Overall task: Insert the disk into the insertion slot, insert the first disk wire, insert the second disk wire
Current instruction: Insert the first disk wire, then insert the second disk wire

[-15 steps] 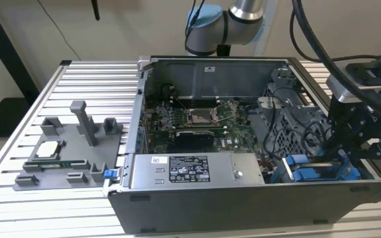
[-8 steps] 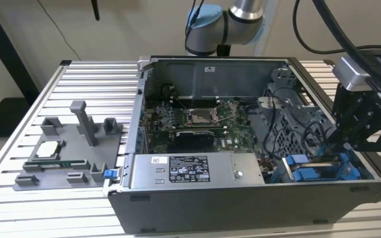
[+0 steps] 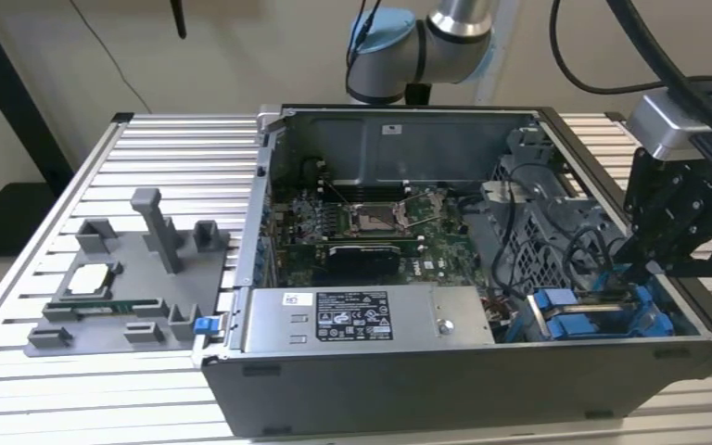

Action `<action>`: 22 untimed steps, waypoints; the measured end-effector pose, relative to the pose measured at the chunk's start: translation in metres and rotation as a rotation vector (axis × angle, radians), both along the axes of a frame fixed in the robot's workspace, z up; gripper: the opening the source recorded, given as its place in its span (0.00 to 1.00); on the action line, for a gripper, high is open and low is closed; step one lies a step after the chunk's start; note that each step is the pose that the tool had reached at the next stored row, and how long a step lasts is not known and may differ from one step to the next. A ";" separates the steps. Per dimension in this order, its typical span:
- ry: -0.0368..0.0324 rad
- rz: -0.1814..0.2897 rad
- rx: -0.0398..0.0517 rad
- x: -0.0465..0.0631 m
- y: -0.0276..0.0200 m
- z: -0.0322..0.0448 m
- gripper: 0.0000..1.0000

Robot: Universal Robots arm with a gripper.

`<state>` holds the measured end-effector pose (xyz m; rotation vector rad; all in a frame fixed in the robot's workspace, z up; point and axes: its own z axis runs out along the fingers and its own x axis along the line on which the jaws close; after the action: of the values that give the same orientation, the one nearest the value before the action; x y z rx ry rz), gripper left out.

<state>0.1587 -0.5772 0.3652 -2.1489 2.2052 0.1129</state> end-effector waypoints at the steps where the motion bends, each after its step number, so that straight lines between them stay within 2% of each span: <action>1: 0.0000 0.000 -0.0001 0.000 0.0005 0.0001 1.00; 7: 0.0000 0.000 -0.0002 0.001 0.0060 0.0041 1.00; 22: 0.0000 0.000 -0.0002 0.014 0.0191 0.0049 1.00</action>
<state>0.1724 -0.5582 0.3702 -2.1490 2.2054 0.1128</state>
